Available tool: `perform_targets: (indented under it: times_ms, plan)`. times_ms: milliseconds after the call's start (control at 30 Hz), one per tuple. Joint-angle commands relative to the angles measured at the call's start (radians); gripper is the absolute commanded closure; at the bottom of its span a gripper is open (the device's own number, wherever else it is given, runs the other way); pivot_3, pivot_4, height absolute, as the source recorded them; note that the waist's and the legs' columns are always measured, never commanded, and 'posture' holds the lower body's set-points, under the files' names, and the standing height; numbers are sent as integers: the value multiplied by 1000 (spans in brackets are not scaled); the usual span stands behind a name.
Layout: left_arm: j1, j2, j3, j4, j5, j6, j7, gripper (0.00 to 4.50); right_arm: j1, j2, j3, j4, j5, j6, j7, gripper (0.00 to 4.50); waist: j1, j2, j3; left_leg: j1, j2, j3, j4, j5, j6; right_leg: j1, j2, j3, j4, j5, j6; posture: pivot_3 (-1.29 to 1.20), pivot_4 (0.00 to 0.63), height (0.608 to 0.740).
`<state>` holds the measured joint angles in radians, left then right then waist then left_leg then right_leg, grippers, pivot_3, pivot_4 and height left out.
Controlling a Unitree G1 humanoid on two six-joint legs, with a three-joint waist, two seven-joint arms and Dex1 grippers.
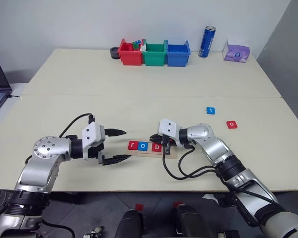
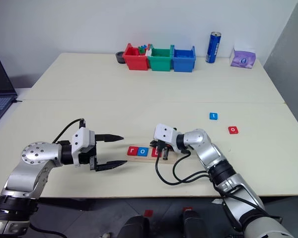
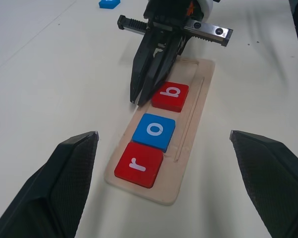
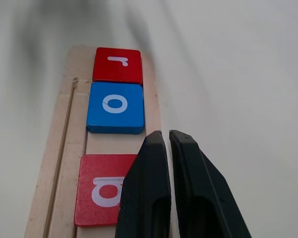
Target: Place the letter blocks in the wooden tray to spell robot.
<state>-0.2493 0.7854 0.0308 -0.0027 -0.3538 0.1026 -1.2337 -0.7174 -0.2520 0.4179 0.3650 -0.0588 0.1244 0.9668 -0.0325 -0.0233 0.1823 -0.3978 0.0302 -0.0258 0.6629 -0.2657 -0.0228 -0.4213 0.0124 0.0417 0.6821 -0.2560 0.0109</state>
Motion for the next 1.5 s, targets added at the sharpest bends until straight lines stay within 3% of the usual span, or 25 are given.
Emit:
perform_targets:
  times_ms: [33,300,533,633,767,1000,1300,1500]
  plan:
    - [-15,11,16,-13,-9,0,-2,0,6,6,0,-59,11,7,16,4241,0,0,0,0,0,0,0,0,0,0,0,0,0,0,0,0,150,740]
    - [-13,11,13,-14,-8,1,-3,0,-25,-2,-58,-37,29,39,-8,4241,0,0,0,0,0,0,0,0,0,0,0,0,0,0,0,0,150,740]
    - [28,2,6,-70,-25,25,-6,0,58,-185,-150,-259,126,250,91,4241,5,0,0,-1,0,0,0,0,0,0,-2,0,-1,0,0,0,150,740]
    - [23,-14,10,-77,-29,36,13,0,120,-266,-235,-391,192,409,80,3687,6,0,0,-1,-1,-1,0,0,0,0,-2,-1,-1,0,0,0,150,740]
    - [8,-54,10,-105,-45,77,66,0,177,-317,-344,-522,230,581,-21,2303,4,0,0,0,-1,0,0,0,0,0,-2,0,0,0,0,0,150,740]
    - [-58,-211,-60,-139,3,129,241,0,253,-210,-477,-652,153,773,-401,12,2,0,0,0,-1,0,0,0,0,1,0,1,0,0,0,0,150,740]
    - [-143,-369,-167,-180,30,188,360,0,371,-97,-608,-694,70,841,-733,12,4,0,0,-1,-2,0,0,0,0,1,-1,2,0,0,1,0,150,740]
    - [-171,-427,-221,-156,52,175,369,0,411,-75,-682,-665,82,796,-805,12,0,0,0,0,-2,1,0,0,0,1,-1,2,0,0,1,0,150,740]
